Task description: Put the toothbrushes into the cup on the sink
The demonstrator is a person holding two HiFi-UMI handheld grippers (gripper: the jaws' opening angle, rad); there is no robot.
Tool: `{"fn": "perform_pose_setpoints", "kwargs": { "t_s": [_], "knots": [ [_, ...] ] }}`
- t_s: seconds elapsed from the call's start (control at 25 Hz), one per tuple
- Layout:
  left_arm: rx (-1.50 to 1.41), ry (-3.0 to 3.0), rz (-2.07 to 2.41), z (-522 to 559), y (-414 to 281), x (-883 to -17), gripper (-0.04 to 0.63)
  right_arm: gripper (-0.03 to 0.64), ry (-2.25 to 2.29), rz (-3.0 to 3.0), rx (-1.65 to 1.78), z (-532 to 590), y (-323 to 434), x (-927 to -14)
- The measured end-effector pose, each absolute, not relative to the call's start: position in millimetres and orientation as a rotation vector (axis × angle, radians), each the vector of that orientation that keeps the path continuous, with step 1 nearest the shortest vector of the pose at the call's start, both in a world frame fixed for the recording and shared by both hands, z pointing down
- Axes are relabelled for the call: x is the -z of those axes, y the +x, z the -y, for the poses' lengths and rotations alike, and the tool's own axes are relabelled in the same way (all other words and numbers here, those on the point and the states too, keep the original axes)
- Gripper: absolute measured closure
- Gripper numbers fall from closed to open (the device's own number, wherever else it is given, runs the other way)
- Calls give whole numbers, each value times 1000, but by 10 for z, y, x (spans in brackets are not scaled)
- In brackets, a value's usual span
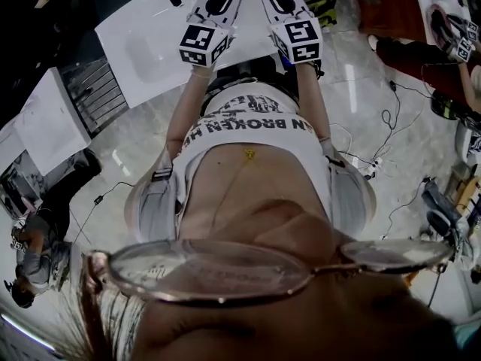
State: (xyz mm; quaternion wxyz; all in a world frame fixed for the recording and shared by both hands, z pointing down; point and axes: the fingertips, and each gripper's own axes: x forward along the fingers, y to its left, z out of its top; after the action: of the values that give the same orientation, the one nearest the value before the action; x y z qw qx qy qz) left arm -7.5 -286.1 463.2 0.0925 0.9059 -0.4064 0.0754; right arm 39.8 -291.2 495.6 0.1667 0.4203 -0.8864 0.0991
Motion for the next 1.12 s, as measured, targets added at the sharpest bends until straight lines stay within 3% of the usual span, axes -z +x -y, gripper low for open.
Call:
{"fn": "perform_pose_setpoints", "kwargs": {
  "t_s": [1.12],
  "knots": [
    [-110,2668,1339,2583,-370,-4203,581,591,1107,2645,-113,2720,-25,-4407]
  ]
}}
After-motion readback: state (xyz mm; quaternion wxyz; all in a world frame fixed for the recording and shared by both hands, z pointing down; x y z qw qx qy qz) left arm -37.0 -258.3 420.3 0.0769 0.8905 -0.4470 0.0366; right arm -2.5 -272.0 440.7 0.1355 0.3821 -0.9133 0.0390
